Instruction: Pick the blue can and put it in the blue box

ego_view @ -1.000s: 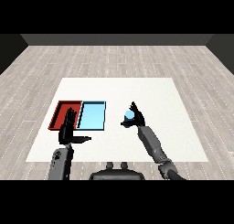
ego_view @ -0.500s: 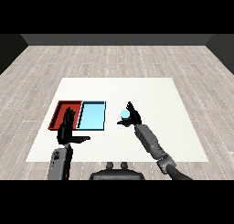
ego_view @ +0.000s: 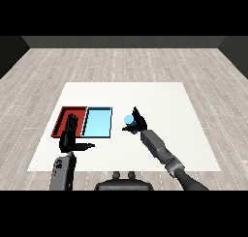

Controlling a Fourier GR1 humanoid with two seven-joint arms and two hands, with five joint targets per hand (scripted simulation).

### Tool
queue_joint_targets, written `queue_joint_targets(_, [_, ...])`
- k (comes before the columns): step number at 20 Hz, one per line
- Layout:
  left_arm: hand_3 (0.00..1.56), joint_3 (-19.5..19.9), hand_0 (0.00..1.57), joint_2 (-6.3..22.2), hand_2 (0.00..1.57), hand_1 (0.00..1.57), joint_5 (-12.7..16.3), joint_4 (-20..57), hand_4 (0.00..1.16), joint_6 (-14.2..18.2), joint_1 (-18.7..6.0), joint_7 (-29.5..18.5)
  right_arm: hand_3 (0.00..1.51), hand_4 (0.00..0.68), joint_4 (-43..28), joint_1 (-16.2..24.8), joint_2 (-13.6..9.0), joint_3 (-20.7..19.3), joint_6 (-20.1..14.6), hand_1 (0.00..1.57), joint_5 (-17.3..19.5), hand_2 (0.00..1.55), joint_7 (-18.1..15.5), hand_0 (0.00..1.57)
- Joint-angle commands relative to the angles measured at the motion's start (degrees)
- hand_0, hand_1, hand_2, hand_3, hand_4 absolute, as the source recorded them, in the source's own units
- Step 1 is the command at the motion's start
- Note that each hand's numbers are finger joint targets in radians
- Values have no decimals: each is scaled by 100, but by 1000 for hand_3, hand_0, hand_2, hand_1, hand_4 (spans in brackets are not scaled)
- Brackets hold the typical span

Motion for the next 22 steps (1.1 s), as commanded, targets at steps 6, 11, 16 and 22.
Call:
queue_joint_targets(6, [0, 170, 0, 90, 0, 0, 134, -61, 0, -66, 122, -15, 1509, 532, 690, -379, 1, 595, -1540, 1571, 405, 1553, 479, 1571])
queue_joint_targets(11, [0, 35, 0, -44, 0, 0, -34, -71, 0, 31, 270, -167, 1488, 527, 639, -182, 1, 1145, -1982, 1490, 545, 1528, 718, 1490])
queue_joint_targets(16, [0, 51, 0, 31, 0, 0, 107, 53, 0, -74, -74, 47, 1466, 551, 806, -473, 1, 1187, -1908, 1546, 303, 1526, 637, 1546])
queue_joint_targets(22, [0, -199, 0, -88, 0, 0, -217, 238, 0, 50, -155, -25, 1398, 562, -585, -133, -261, 1093, -1814, 1493, 896, 1464, 662, 1493])
